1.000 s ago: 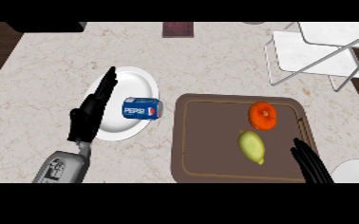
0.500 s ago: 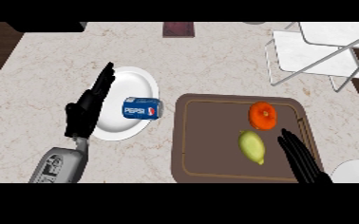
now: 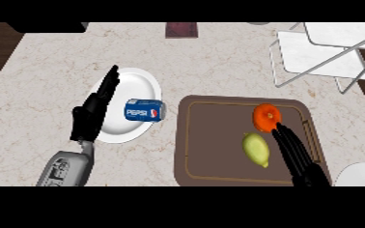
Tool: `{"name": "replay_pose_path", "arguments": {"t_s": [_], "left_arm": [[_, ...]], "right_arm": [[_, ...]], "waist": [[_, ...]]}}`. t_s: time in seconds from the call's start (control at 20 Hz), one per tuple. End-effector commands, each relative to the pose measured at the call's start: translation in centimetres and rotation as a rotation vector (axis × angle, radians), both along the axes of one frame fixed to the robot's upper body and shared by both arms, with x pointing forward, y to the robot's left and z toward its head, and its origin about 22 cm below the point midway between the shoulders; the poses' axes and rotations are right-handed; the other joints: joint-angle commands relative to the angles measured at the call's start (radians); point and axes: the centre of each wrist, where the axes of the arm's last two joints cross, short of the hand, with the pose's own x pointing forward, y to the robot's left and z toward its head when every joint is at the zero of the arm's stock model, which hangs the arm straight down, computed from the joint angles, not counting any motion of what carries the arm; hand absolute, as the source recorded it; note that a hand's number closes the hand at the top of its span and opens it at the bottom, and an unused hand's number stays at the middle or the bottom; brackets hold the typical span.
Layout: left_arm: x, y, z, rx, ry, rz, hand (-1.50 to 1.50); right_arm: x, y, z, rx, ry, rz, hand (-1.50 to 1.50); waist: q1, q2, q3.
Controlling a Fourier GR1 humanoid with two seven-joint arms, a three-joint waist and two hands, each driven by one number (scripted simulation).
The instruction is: Pick the lemon from the tray and place it in the tiered shelf
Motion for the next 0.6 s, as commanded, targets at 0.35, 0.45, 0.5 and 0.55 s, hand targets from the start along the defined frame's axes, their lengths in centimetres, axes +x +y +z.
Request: {"name": "replay_pose_path", "arguments": {"t_s": [0.35, 0.45, 0.5, 0.55], "left_arm": [[0.5, 0.0, 0.8, 0.013, 0.001, -0.009, 0.0], [-0.9, 1.2, 0.0, 0.014, 0.009, 0.002, 0.0], [-1.6, -0.9, -0.4, 0.006, -0.004, -0.012, 0.0], [-1.2, -0.6, 1.2, 0.007, -0.012, -0.016, 0.0]], "right_arm": [[3.1, 0.5, -2.8, -0.012, 0.026, 0.005, -1.5], [3.4, 0.0, -1.2, -0.01, 0.031, 0.003, -1.5], [4.4, 1.1, -0.8, -0.007, 0.014, -0.002, -1.5], [1.4, 0.1, -2.2, -0.001, 0.025, 0.006, -1.5]], "waist": [[0.001, 0.0, 0.0], [0.002, 0.0, 0.0], [0.003, 0.0, 0.0], [0.001, -0.001, 0.0]]}}
